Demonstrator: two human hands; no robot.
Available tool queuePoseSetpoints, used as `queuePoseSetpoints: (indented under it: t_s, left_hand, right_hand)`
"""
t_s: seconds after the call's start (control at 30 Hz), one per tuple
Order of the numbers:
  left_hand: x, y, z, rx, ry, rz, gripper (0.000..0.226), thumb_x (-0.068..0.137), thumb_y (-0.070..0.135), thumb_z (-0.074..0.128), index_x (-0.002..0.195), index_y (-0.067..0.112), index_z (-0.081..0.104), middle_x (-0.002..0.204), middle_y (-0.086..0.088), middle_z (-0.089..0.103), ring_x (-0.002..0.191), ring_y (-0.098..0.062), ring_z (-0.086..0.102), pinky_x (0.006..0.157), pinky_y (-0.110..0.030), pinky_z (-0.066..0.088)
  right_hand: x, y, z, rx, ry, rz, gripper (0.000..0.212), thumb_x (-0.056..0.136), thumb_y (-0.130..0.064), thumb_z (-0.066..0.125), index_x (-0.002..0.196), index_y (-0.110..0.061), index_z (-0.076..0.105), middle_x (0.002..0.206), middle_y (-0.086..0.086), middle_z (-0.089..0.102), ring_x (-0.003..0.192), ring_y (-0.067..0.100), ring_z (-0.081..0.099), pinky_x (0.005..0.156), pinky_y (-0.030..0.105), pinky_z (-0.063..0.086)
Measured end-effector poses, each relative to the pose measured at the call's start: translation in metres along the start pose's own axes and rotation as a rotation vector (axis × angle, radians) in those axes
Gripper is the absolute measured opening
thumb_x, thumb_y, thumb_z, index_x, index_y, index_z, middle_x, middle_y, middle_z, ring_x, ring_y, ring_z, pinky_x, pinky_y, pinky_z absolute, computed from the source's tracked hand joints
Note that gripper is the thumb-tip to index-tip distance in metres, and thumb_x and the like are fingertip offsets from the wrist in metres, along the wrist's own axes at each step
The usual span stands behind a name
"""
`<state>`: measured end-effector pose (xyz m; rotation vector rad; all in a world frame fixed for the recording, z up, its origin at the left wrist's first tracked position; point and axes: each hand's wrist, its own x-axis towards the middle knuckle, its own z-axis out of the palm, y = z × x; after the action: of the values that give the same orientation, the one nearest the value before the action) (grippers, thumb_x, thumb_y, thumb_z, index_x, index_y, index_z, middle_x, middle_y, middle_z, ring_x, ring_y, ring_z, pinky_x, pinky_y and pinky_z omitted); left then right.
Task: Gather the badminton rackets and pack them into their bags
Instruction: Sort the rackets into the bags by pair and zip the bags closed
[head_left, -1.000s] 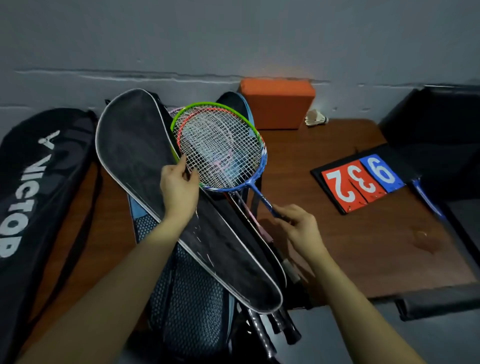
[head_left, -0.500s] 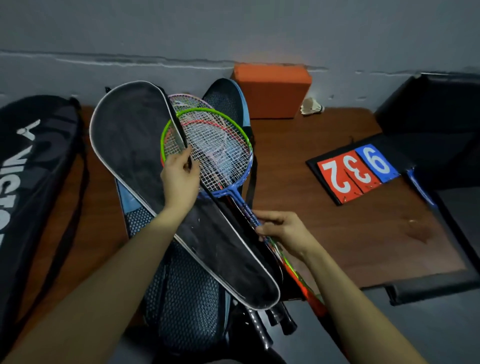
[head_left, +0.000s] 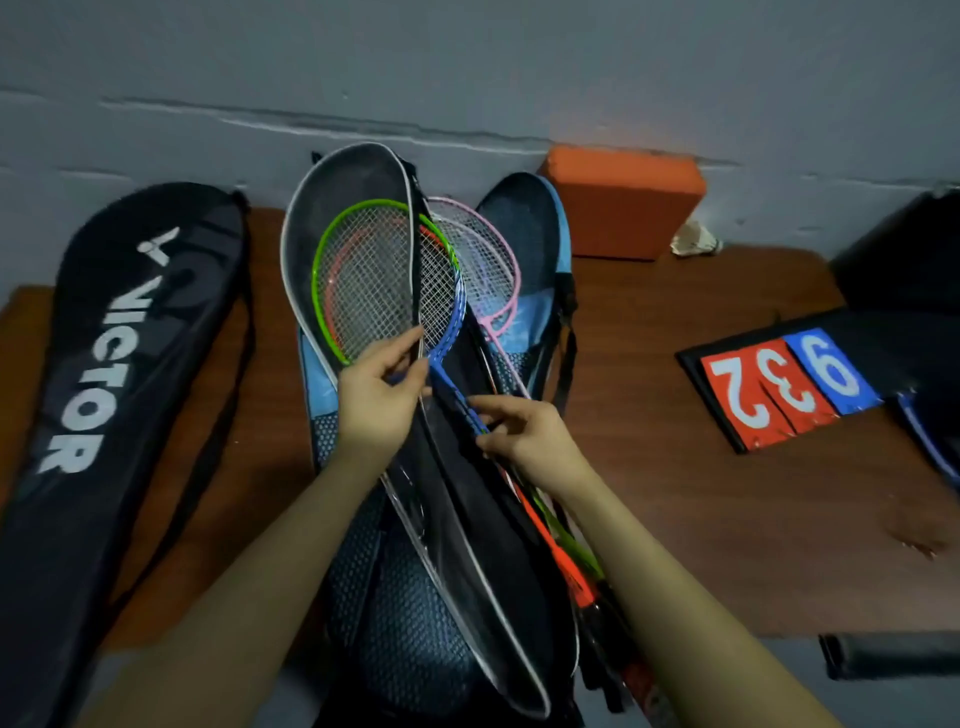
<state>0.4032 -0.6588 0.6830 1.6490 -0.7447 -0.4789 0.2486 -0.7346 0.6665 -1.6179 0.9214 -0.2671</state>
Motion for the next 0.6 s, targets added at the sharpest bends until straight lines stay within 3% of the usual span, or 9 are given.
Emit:
queuePoseSetpoints:
  t_s: [0.1,0.23,0.4,0.5,0.6]
  left_hand:
    - [0.0,-0.001,-0.021,-0.167,0.032,-0.074,0.04,0.085,-0.004,0.059,0.118,0.018,0.057,0.098,-0.018,0.058,0.077,-0.009,0.055,0.063,-0.015,0.054]
    - [0.007,0.002,-0.044,-0.291,0.053,-0.145,0.039,0.084,-0.007,0.058,0.118,0.012,0.058,0.09,-0.014,0.064,0.074,-0.014,0.059,0.066,-0.021,0.056]
    - [0.012,-0.004,-0.051,-0.342,0.012,-0.165,0.037,0.084,-0.01,0.057,0.118,0.003,0.057,0.086,-0.006,0.065,0.065,-0.002,0.063,0.062,-0.019,0.055]
    - [0.009,-0.015,-0.046,-0.309,-0.01,-0.169,0.037,0.084,-0.007,0.058,0.118,0.007,0.058,0.092,-0.012,0.065,0.068,-0.003,0.064,0.062,-0.017,0.054]
    - [0.008,-0.025,-0.037,-0.185,-0.011,-0.143,0.034,0.085,-0.002,0.059,0.119,0.005,0.059,0.099,-0.011,0.063,0.082,-0.011,0.064,0.069,-0.024,0.057]
  right_hand:
    - [0.021,-0.011,0.024,-0.042,0.076,-0.093,0.042,0.079,0.011,0.06,0.118,-0.005,0.062,0.087,0.008,0.062,0.063,0.005,0.05,0.071,0.02,0.045]
    - [0.05,-0.015,0.05,-0.294,0.131,-0.253,0.04,0.082,0.002,0.059,0.12,-0.009,0.061,0.113,0.009,0.064,0.102,0.02,0.06,0.094,0.032,0.046]
    - [0.066,0.011,0.069,-0.675,0.174,-0.362,0.037,0.081,-0.003,0.054,0.116,-0.009,0.063,0.101,0.01,0.063,0.09,0.034,0.058,0.076,0.045,0.051]
    - [0.06,0.031,0.063,-0.856,0.215,-0.415,0.033,0.085,-0.024,0.052,0.114,-0.016,0.065,0.105,0.004,0.065,0.089,0.031,0.054,0.082,0.037,0.041]
    - [0.041,0.04,0.049,-0.907,0.229,-0.392,0.039,0.088,-0.039,0.044,0.119,-0.023,0.062,0.113,-0.002,0.063,0.094,0.025,0.049,0.08,0.034,0.034]
